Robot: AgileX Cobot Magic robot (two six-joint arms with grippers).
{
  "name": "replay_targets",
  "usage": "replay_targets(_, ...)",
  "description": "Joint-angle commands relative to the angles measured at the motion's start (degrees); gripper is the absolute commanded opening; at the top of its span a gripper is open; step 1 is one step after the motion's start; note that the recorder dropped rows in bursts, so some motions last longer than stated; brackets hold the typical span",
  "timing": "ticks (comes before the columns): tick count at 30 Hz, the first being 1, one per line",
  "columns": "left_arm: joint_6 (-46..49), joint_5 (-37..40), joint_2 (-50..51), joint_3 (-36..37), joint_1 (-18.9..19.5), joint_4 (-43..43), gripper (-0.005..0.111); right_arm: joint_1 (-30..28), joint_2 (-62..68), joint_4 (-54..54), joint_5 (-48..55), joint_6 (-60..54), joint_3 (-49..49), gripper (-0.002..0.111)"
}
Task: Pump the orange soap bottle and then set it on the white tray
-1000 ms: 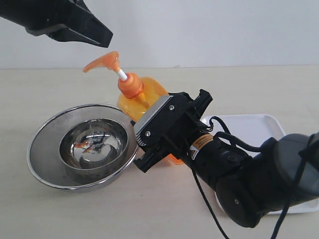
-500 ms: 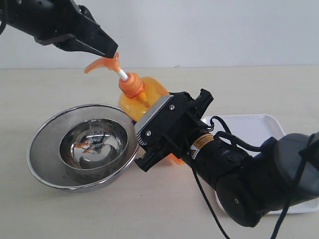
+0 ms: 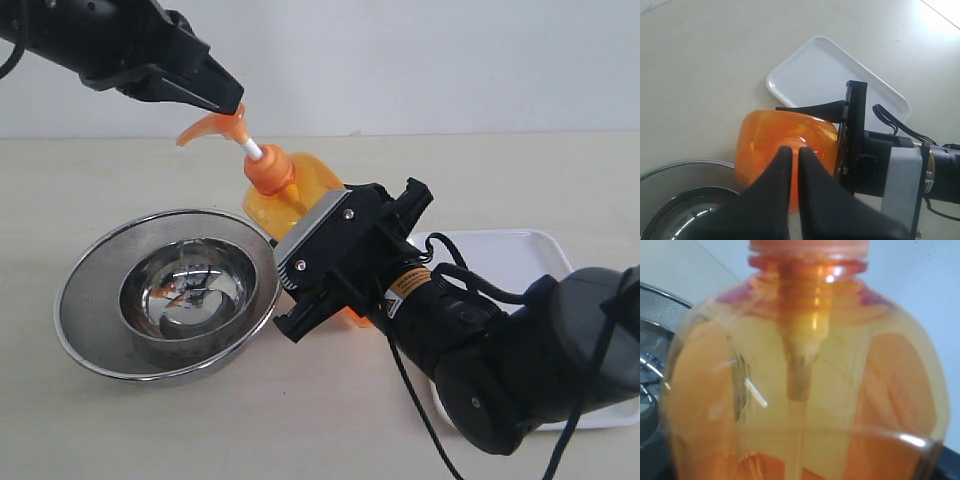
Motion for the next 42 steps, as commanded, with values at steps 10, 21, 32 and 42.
replay_targets(10,0.1,-0.2,1.7,6.1,-0.3,1.3,0.005,0.1,-0.6,-7.0,-0.4,4.1,-0.2,0.0)
replay_targets(21,0.1,-1.0,1.7,6.8,-0.3,1.1,0.005,0.1,-0.6,-7.8,-0.7,5.2,-0.2,0.0)
replay_targets(32,-0.6,-0.9,-2.9,4.4,-0.3,4.3,0.005,0.1,-0.6,-7.7,-0.7,5.2,-0.2,0.0)
replay_targets(42,-2.8,0.2,-8.0,2.1,-0.1,9.3,0.005,0.1,-0.6,-6.2,-0.7,5.2,-0.2,0.0)
